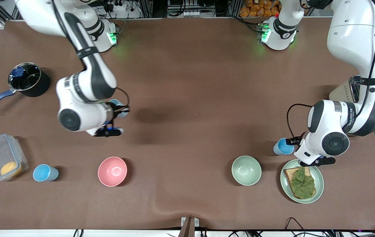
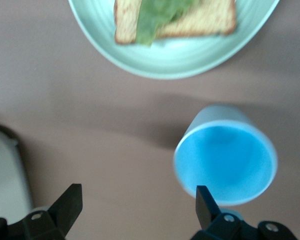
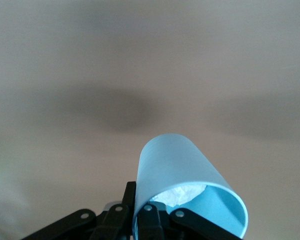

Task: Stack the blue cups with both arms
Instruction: 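Carry the cup to mid-table with the right gripper while the left gripper lifts its cup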

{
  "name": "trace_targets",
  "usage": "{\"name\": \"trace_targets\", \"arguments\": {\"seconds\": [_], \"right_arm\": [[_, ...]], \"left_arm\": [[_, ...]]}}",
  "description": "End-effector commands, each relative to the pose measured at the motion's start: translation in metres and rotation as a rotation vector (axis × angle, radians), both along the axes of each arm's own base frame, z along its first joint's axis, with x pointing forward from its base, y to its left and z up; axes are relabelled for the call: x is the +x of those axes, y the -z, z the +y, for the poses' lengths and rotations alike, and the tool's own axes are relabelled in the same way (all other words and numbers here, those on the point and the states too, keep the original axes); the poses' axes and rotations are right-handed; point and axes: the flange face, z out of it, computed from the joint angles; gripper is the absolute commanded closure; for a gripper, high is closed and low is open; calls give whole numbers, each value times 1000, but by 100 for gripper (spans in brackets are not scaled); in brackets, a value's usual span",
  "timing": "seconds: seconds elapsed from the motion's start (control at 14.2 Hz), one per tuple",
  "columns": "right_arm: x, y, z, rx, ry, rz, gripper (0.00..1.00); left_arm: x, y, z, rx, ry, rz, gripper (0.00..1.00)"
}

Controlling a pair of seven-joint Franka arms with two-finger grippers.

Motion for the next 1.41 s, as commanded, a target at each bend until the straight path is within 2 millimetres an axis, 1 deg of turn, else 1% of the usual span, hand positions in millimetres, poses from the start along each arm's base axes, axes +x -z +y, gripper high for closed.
{"name": "trace_targets", "arguments": {"seconds": [0.0, 0.21, 0.35, 0.49, 0.57, 0.64, 0.71, 0.78, 0.85, 0.92, 0.99, 1.06, 1.13, 1.2, 1.27, 1.34], "right_arm": [[-7, 3, 69, 18, 106, -28, 100], [-22, 16, 151, 31, 194, -75, 100], [-44, 37, 205, 11, 227, -110, 100], [-54, 51, 235, 28, 249, -176, 100], [-54, 55, 240, 41, 252, -204, 100], [-55, 63, 241, 39, 257, -208, 100], [-62, 71, 249, 37, 246, -209, 100], [-69, 77, 258, 41, 234, -222, 100], [-70, 80, 260, 43, 221, -247, 100], [-69, 85, 258, 24, 190, -272, 100], [-70, 90, 258, -1, 160, -294, 100], [-70, 90, 259, -11, 144, -307, 100], [-72, 90, 260, -10, 141, -307, 90], [-73, 91, 260, -15, 138, -301, 53], [-74, 90, 261, -15, 132, -306, 1], [-72, 87, 260, -14, 130, -310, 0]], "left_arm": [[9, 7, -8, -40, -89, -56, 0], [9, 15, -7, -39, -94, -54, 0], [8, 23, -7, -33, -83, -42, 0], [6, 33, -9, -30, -74, -26, 0], [5, 36, -12, -28, -72, -22, 0], [5, 36, -13, -28, -82, -24, 8], [5, 36, -13, -35, -91, -22, 39], [5, 36, -13, -36, -96, -24, 63], [6, 36, -14, -33, -113, -29, 84], [6, 36, -14, -27, -134, -33, 100], [6, 36, -14, -23, -146, -38, 100], [6, 36, -14, -22, -145, -39, 100], [6, 36, -14, -22, -145, -39, 100], [6, 36, -14, -23, -145, -38, 100], [6, 35, -15, -23, -144, -40, 100], [7, 32, -14, -23, -147, -45, 100]]}}
